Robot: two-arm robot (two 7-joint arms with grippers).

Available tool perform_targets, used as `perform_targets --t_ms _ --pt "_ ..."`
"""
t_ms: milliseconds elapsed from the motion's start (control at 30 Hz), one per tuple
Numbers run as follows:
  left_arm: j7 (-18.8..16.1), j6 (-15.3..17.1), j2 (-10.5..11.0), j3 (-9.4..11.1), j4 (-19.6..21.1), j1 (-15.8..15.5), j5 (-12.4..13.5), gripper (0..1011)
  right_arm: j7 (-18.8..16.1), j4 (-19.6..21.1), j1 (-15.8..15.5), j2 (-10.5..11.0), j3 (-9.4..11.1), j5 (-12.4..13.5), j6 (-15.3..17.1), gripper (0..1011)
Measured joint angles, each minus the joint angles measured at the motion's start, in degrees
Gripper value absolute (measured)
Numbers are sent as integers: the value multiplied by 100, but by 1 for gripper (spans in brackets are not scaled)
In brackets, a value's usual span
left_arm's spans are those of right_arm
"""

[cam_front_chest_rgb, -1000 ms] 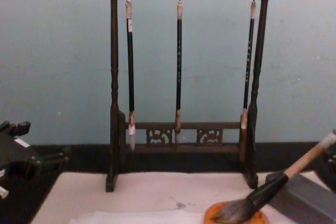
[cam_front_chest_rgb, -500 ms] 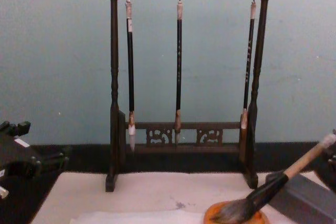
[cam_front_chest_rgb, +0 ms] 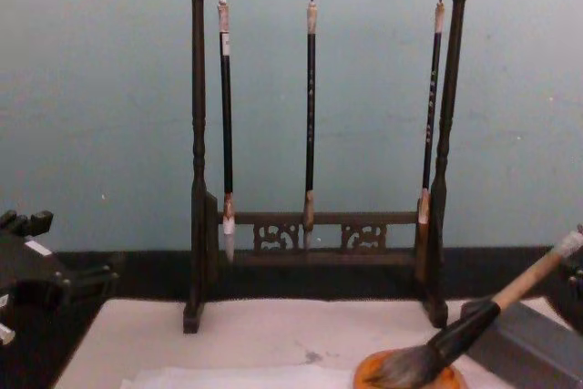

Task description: Pick up the brush from the inkstone, write on the paper, then place the brush back to its original position.

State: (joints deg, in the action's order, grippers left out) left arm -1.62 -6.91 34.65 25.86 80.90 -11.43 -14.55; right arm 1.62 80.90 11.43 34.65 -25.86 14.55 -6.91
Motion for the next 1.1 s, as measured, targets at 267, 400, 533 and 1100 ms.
perform_targets --t_ms 267,400,533,1100 --pt "0 0 0 0 0 0 0 1010 0 0 0 0 0 0 0 1000" --pt "0 0 0 0 0 0 0 1010 0 0 0 0 0 0 0 1000" --pt "0 0 0 0 0 0 0 1009 0 0 0 0 0 0 0 1000" --pt "0 0 0 0 0 0 0 1010 -319 198 -181 -12 320 569 144 1000"
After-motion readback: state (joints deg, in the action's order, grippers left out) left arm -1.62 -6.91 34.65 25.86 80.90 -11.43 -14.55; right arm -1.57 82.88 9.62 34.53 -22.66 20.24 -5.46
